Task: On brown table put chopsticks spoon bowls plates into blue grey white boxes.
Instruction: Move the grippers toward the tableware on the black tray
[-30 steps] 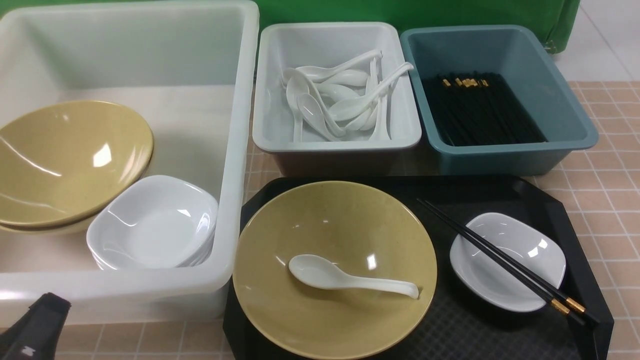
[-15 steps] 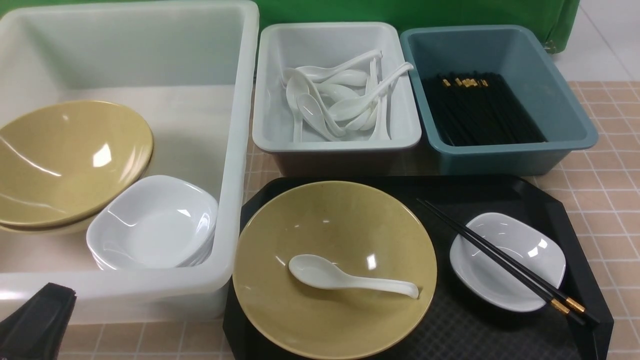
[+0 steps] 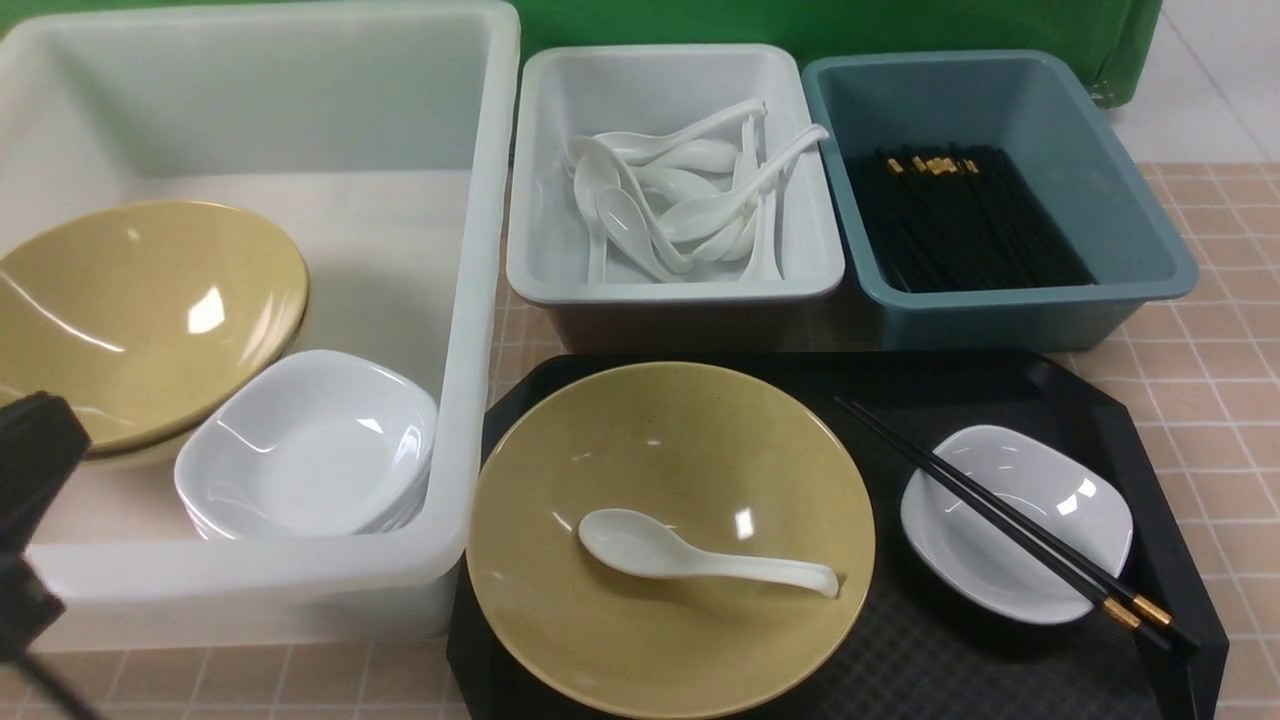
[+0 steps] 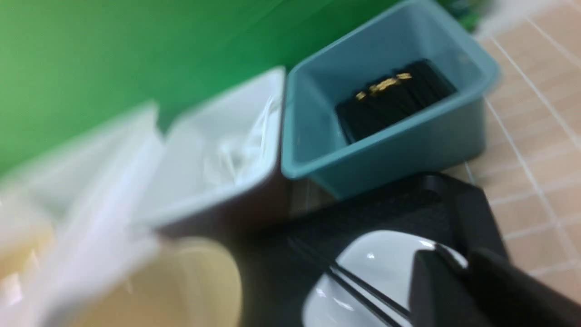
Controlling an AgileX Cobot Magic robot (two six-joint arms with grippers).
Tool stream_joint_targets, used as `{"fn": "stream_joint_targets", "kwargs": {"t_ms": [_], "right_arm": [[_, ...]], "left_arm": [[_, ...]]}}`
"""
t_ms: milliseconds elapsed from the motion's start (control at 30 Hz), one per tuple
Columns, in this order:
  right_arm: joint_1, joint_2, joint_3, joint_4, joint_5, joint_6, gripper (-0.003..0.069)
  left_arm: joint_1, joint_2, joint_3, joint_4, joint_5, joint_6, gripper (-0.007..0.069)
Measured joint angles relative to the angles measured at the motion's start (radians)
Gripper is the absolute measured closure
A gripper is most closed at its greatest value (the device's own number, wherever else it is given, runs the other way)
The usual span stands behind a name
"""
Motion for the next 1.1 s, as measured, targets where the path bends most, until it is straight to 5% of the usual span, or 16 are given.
{"fn": "stream_joint_targets", "kwargs": {"t_ms": [267,600,800,933,1100], "right_arm": [[0.024,0.495,-0.458,-0.012,0.472,-0.516,0.0621],[0.168,0.929,-0.655,-0.076,0.605,-0.617,0.0600],[0.246,1.169,-0.691,-0.174,0.578,-0.565,0.0396],[0.252,1.295,-0.736,-0.182,0.478,-0.538,0.0208],[0.252,1.442,-0.798,-0.196,0.451,-0.537,0.0098]], "left_arm": [[-0.114,0.394,-0.305,0.312,0.410,-0.067,0.0635],[-0.615,0.672,-0.460,0.325,0.469,-0.012,0.0635],[-0.797,0.795,-0.512,0.325,0.410,-0.010,0.0635],[-0.831,0.829,-0.512,0.324,0.397,-0.010,0.0635],[-0.832,0.833,-0.512,0.324,0.398,-0.010,0.0635]]}}
